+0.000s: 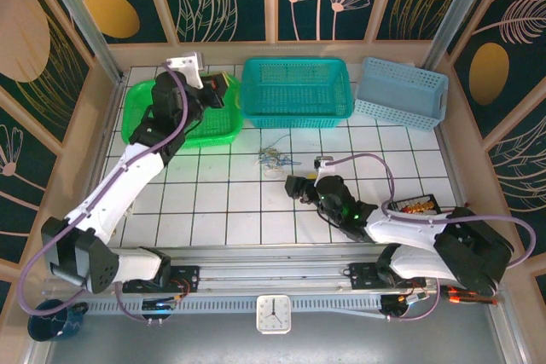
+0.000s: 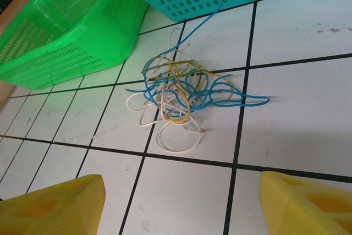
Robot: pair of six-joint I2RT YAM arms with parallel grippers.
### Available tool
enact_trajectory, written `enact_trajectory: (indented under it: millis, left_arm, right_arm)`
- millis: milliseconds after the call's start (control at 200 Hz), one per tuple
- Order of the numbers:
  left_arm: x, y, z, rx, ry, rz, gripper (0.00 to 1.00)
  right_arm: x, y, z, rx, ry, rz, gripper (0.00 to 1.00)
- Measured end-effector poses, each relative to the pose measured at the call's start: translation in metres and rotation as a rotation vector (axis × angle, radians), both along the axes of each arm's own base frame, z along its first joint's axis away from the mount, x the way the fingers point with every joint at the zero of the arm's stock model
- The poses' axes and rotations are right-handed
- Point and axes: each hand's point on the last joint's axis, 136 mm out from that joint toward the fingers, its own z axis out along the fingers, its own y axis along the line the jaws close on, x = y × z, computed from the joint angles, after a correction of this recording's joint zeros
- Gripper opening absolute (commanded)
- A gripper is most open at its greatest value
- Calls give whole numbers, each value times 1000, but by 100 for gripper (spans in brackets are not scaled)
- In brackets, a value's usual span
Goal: Untangle the cables
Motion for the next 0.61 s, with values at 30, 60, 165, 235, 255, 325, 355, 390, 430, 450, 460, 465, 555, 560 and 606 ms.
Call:
enact_trajectory:
  millis: [30,60,165,235,255,325,355,390,430,450,460,465,555,560,606]
  left_arm:
    - [7,7,-2,19,0,23,0]
    - [13,15,-6,37,2,46,0]
    - [34,45,-26,84,34,125,0]
    - [47,65,-44,103,68,172,0]
    - [50,70,-50,109,81,185,0]
    - [60,86,-73,122,123,220,0]
    - [64,92,-85,126,143,233,0]
    - [67,98,-97,132,168,243,0]
    - [71,104,-112,137,197,252,0]
    - [73,107,-121,140,214,256,0]
    - [73,108,-124,141,220,259,0]
    - [74,108,-125,141,222,260,0]
    - [80,118,-154,151,279,275,0]
    - [80,119,-157,153,285,277,0]
    - [82,122,-166,156,305,283,0]
  right_arm:
    - [0,-1,1,1,-2,-5,74]
    - [0,-3,2,4,-6,-10,74]
    - [0,-8,5,10,-9,-31,74]
    - [0,-11,7,11,-9,-47,74]
    - [0,-12,6,10,-7,-50,74]
    - [0,-15,3,-3,0,-59,74]
    - [0,-16,2,-10,4,-64,74]
    - [0,-17,0,-17,9,-66,74]
    - [0,-18,-2,-25,14,-69,74]
    - [-1,-19,-3,-28,16,-69,74]
    - [-1,-19,-3,-31,18,-70,74]
    - [0,-19,-4,-31,19,-70,74]
    - [3,-20,-7,-50,34,-76,75]
    - [3,-20,-7,-52,36,-76,74]
    - [7,-18,-7,-58,41,-77,74]
